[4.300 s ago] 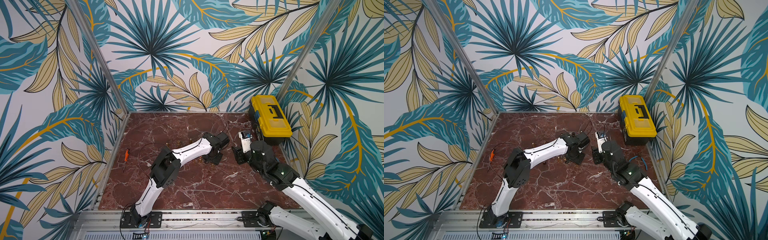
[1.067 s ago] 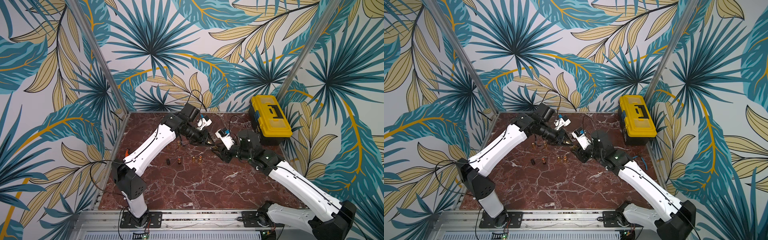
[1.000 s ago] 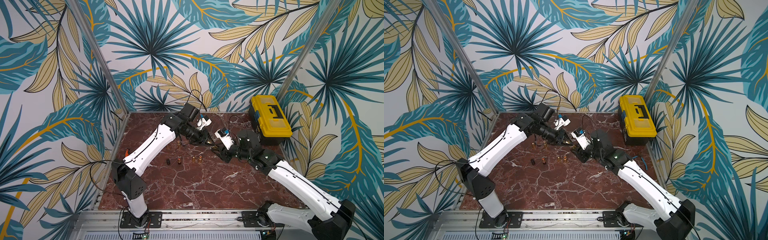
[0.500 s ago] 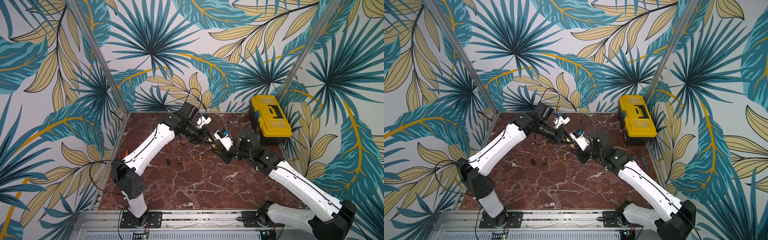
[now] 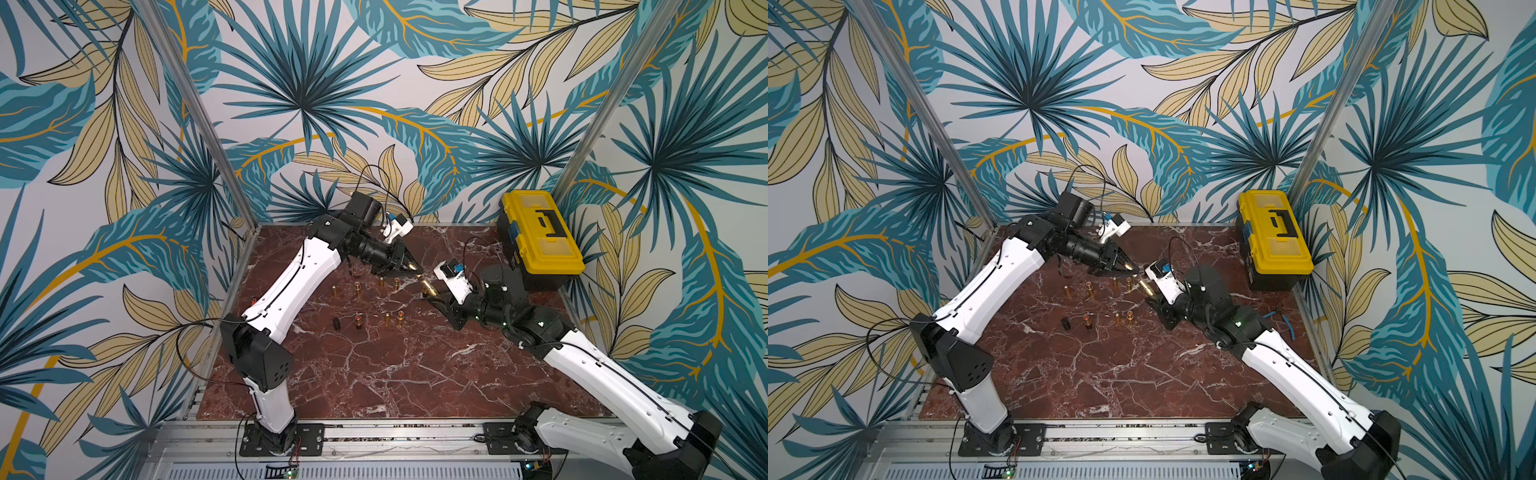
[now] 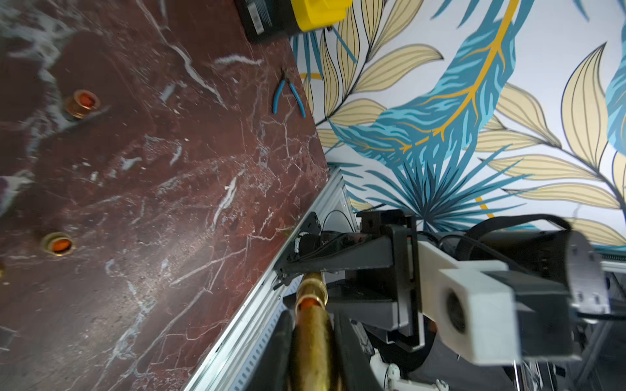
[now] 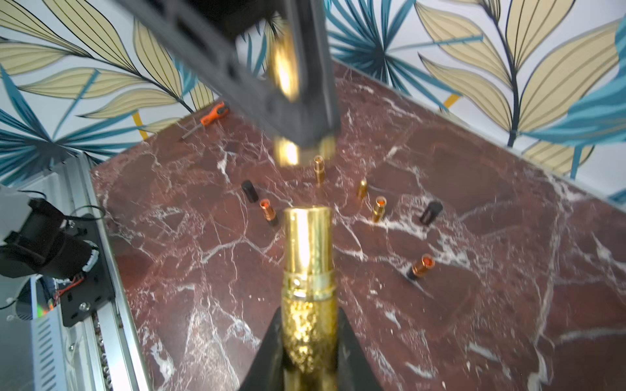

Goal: Open the lipstick cap
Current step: Open the cover of the lipstick, then place the cover at the center of the board.

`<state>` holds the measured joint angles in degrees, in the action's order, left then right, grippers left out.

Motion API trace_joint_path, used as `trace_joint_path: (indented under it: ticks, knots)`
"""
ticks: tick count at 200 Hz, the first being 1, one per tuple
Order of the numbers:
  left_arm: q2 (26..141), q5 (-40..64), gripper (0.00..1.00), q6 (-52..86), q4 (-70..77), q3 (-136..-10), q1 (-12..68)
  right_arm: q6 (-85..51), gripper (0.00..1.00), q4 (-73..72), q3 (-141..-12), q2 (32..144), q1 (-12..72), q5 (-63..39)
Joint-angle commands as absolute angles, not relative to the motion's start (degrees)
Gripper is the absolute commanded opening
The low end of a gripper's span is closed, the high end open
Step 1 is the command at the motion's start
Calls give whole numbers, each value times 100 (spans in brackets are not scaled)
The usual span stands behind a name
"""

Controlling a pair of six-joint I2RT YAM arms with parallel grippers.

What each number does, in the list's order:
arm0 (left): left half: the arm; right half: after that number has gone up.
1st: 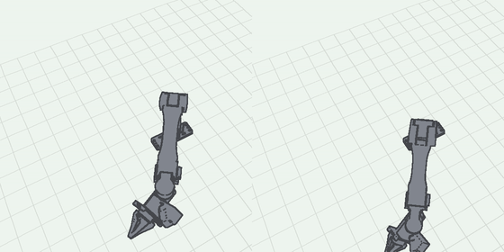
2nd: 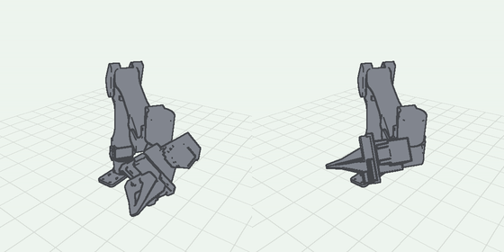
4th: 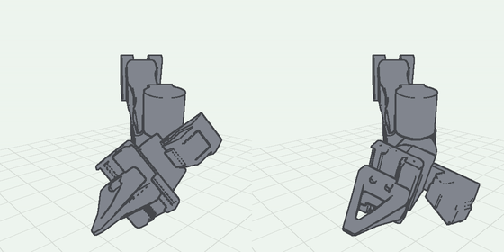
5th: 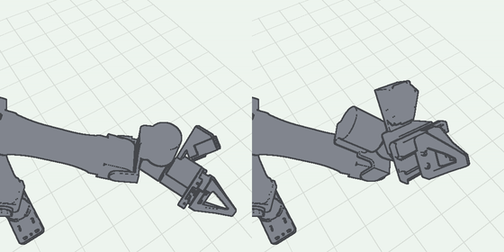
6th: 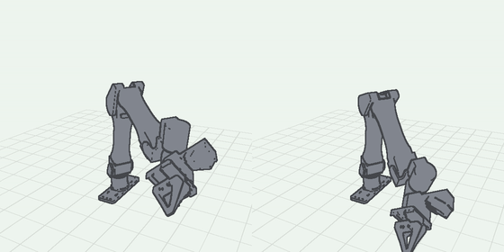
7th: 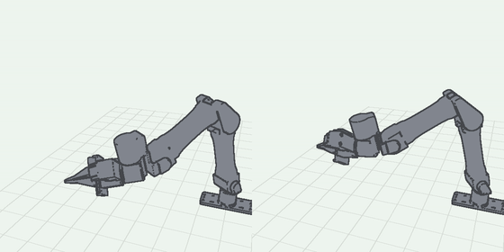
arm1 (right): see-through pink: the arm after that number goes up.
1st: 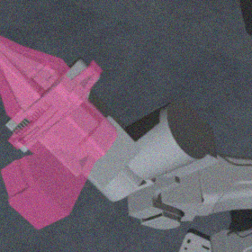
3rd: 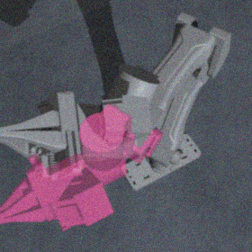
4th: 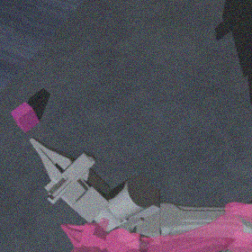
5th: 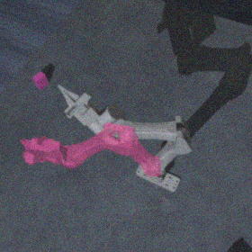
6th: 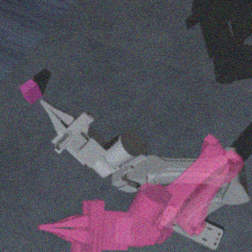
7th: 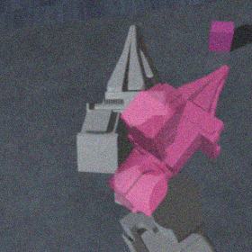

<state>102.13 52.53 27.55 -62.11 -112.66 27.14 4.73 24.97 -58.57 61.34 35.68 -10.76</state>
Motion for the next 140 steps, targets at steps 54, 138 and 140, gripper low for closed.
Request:
trace_joint_path:
  ticks: [54,138,140]
  knots:
    - [10225,3786,0,2295,-6251,-11161,2667,191,5,3075,-5629,5825,3706,-419]
    - [11791,564,0,2013,-6219,-11655,4207,-133,6,2550,-5263,4123,3700,1586]
    - [11847,508,0,2008,-6217,-11665,4240,-128,6,2543,-5253,4094,3704,1618]
